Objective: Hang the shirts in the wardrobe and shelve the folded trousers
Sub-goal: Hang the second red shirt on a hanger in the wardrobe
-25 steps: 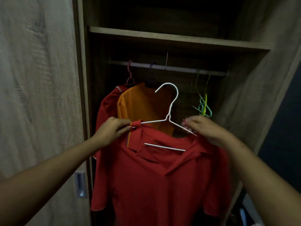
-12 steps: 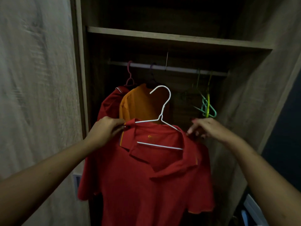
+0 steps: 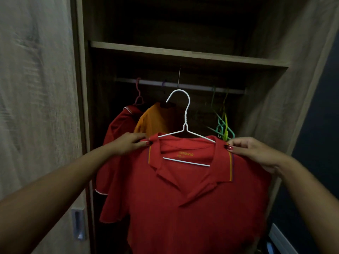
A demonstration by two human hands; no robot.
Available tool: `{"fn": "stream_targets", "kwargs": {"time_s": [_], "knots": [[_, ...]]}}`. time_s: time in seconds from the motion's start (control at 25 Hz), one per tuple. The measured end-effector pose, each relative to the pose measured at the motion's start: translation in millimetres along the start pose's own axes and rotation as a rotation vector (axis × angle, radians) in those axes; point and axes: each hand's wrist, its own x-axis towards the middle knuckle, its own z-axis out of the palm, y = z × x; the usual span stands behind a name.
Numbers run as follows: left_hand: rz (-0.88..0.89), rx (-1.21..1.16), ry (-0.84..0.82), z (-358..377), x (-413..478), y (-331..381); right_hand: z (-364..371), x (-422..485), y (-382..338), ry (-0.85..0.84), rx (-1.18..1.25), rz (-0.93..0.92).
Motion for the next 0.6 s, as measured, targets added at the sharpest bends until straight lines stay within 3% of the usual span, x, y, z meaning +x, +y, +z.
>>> {"fn": "stream_targets", "kwargs": {"time_s": [0.12, 0.2, 0.36, 0.6], "knots": [[-0.274, 0.027, -0.007, 8.2, 19.2, -15.3, -19.5, -17.2, -6.7, 0.069, 0.077, 0.126], [-0.362, 0.036, -0.019, 13.0, 25.2, -21.8, -29.8, -24.5, -18.9, 0.137, 0.183, 0.191], [-0.318, 0.016, 0.018, 18.7, 35.2, -15.2, -24.2, -7.6, -48.7, 0.277, 0.332, 0.182], [-0.204, -0.013, 0.058, 11.8, 39.5, 24.1, 10.6, 94.9, -62.0, 0.510, 0.270, 0.142]]}}
